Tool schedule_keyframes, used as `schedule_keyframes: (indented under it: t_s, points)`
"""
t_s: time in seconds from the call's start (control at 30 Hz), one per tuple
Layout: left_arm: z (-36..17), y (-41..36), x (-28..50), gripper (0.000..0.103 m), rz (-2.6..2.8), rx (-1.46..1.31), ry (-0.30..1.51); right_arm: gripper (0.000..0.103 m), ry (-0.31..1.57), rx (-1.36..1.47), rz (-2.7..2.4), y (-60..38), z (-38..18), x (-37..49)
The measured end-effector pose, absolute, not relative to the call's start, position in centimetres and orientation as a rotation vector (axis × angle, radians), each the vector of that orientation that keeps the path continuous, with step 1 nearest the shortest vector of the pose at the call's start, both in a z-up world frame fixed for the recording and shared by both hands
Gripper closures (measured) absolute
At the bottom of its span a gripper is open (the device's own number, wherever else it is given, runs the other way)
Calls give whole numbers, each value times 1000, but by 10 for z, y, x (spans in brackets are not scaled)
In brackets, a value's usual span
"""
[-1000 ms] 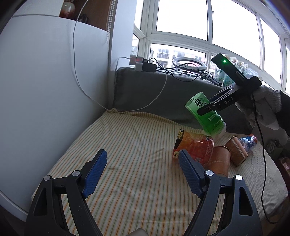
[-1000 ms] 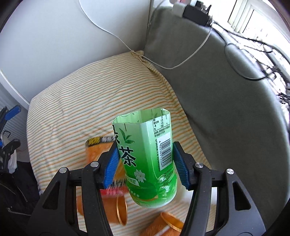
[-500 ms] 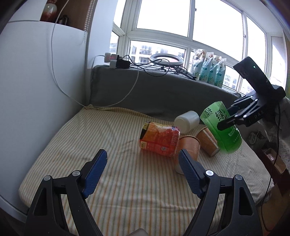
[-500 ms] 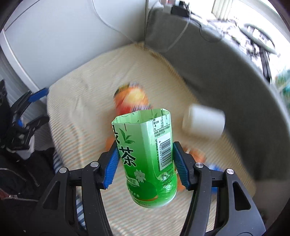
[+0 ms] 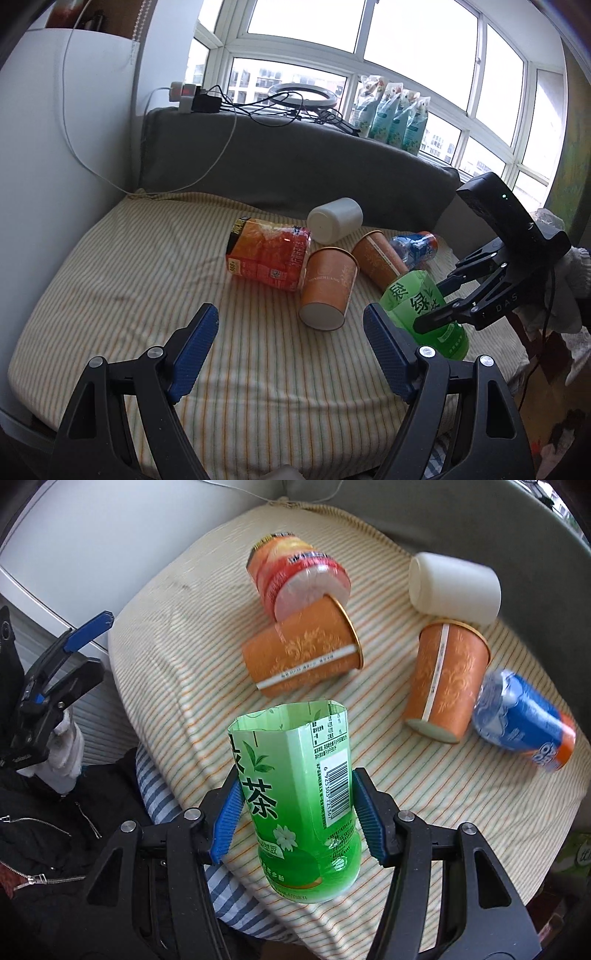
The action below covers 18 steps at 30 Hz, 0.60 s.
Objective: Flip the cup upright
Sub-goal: 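Lower the green bottle onto the mattress and open the right gripper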
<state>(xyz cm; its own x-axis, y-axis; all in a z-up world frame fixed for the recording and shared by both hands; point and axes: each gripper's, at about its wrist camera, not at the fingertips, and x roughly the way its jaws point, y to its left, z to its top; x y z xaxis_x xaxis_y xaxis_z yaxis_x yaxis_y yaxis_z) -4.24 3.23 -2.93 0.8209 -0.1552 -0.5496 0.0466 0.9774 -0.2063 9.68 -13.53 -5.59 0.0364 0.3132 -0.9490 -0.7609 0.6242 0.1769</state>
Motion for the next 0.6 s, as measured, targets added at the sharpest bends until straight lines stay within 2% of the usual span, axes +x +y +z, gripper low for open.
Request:
schedule_keyframes:
  t_s: [0.27,0.6]
  points:
    - [-32,19,-36,22,-150,-197,640,43,1316,-387,860,-135,-74,100]
    - [-34,5,-26,22,-183,-226,688,38,1260,-351,867,-138,-78,100]
